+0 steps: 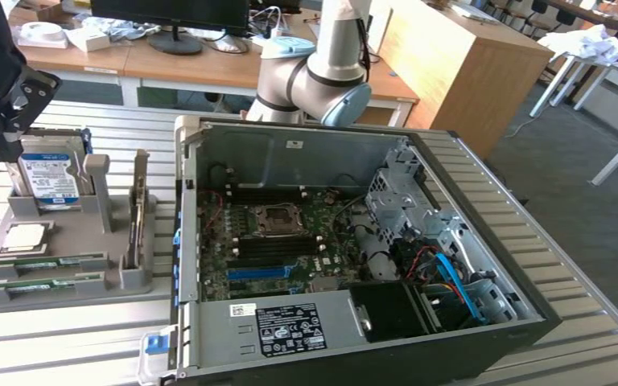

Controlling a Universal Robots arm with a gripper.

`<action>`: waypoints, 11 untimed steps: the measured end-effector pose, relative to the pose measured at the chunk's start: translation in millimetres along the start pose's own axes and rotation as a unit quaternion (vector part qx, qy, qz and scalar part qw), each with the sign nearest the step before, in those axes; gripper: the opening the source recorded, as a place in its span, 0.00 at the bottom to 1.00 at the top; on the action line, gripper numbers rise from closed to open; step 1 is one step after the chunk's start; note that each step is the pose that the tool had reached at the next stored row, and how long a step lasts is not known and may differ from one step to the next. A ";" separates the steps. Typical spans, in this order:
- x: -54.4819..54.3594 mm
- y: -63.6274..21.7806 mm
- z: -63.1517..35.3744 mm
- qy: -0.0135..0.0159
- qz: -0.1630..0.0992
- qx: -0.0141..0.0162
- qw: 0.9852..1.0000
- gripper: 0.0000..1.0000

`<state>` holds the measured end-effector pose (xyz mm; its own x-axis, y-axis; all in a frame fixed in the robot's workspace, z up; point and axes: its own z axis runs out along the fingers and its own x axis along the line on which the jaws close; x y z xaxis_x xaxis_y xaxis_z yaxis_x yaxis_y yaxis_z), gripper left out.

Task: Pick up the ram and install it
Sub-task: 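Pick up the ram and move it above insertion slot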

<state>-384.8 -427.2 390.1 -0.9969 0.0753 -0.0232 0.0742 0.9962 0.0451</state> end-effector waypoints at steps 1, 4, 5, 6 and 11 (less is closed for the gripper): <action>0.0 0.0 0.0 0.000 0.000 0.000 1.000 0.10; 0.0 0.0 0.0 0.000 -0.006 0.000 1.000 0.10; 0.1 0.0 0.0 0.001 -0.012 0.000 1.000 0.10; 0.1 0.0 0.0 0.001 -0.018 0.000 1.000 0.10; 0.0 0.0 0.0 0.003 -0.061 0.000 0.998 0.10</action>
<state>-384.8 -427.2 390.0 -0.9986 -0.0469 -0.0232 -0.0479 0.9980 0.0425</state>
